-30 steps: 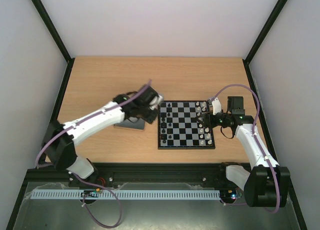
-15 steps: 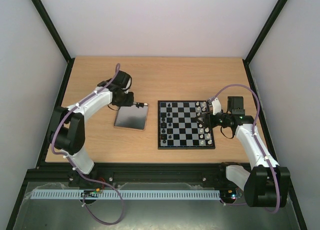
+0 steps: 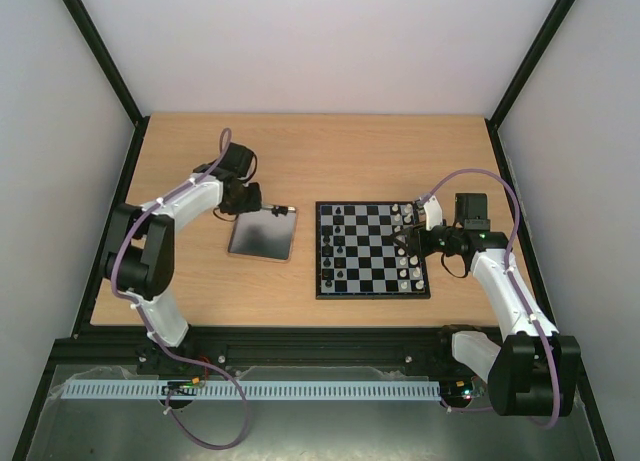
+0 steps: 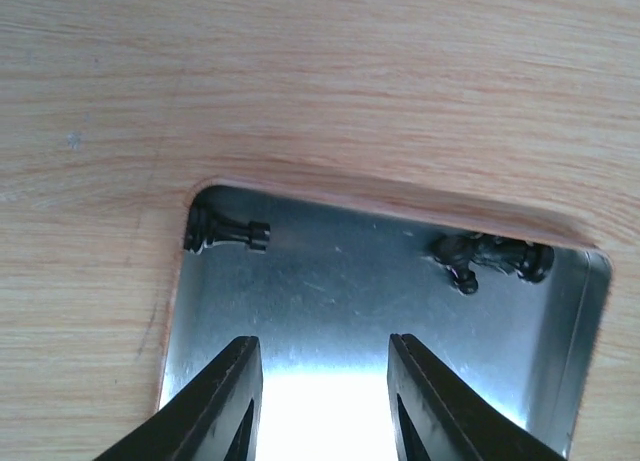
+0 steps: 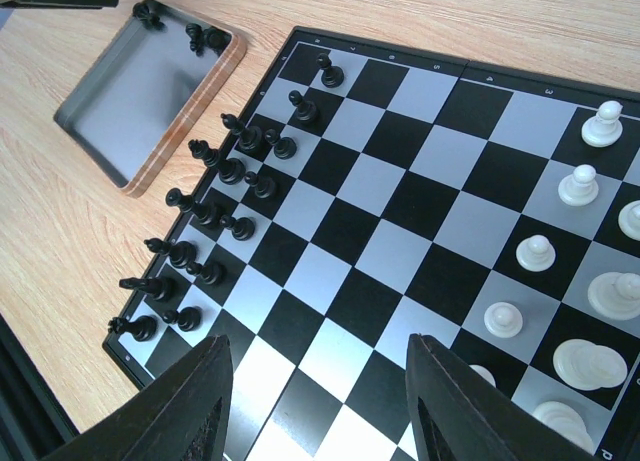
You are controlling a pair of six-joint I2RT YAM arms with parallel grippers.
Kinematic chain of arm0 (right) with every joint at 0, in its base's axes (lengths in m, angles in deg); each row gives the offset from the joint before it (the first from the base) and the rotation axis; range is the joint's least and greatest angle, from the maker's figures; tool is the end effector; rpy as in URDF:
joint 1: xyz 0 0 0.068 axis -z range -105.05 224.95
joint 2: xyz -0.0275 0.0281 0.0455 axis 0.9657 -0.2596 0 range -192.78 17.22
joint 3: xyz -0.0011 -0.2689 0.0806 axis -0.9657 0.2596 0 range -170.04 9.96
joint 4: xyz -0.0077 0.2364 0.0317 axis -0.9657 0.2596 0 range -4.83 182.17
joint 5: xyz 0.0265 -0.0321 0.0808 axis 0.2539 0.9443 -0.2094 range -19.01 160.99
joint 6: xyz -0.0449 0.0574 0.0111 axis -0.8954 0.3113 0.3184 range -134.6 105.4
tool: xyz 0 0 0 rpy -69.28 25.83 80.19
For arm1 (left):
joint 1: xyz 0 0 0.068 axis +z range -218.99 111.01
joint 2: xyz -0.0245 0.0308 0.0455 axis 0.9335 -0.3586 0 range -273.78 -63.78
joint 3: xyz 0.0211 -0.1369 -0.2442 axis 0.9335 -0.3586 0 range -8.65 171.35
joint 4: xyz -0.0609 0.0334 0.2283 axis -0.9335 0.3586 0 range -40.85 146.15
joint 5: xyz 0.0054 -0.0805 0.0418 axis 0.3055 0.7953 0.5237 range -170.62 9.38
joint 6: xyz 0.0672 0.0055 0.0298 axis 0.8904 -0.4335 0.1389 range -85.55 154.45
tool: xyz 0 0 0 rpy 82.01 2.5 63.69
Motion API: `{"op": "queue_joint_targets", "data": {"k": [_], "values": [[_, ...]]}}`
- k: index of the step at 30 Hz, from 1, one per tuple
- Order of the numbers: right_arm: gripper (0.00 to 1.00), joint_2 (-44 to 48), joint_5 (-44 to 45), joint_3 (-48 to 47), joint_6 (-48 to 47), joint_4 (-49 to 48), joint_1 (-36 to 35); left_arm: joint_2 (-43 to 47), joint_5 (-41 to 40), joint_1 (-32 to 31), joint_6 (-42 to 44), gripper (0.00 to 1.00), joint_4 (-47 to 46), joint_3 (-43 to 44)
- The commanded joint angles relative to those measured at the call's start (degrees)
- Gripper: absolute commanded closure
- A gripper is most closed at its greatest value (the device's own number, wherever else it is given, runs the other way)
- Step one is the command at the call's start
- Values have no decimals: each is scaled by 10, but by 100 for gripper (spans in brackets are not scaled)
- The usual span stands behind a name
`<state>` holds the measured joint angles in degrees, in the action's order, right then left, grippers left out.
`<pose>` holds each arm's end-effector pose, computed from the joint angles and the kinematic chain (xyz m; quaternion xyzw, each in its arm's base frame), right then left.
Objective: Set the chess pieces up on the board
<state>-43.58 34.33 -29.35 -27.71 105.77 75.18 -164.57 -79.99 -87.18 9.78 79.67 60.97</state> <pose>0.2061 0.0360 0.2435 -0.2242 0.8477 0.2407 0.4162 0.3369 -0.1114 0.1988 -0.0534 0.9682 -0.0943 0.2257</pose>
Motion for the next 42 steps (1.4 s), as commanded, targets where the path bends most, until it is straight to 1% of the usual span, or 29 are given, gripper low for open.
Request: {"op": "queue_joint_targets", "data": {"k": [1, 3, 4, 7, 10, 20, 25, 31, 42], "values": [[51, 7, -11, 5, -10, 9, -2, -18, 11, 0, -11, 63, -34, 11], [51, 8, -11, 4, -10, 9, -2, -22, 13, -10, 0, 63, -43, 18], [51, 8, -10, 4, -10, 9, -2, -24, 27, -13, 5, 64, -49, 20], [51, 8, -11, 4, -10, 10, -2, -44, 61, -15, -3, 66, -58, 25], [51, 8, -12, 4, -10, 9, -2, -57, 70, -21, -14, 67, -72, 29], [51, 9, -10, 5, -10, 9, -2, -105, 43, -49, -22, 73, -72, 57], [51, 9, -11, 5, -10, 10, -2, -116, 13, -53, -26, 77, -65, 61], [51, 9, -11, 5, -10, 9, -2, -135, 4, -57, -21, 81, -63, 65], [51, 9, -10, 5, -9, 9, -2, -148, -47, -79, -12, 81, -34, 65]]}}
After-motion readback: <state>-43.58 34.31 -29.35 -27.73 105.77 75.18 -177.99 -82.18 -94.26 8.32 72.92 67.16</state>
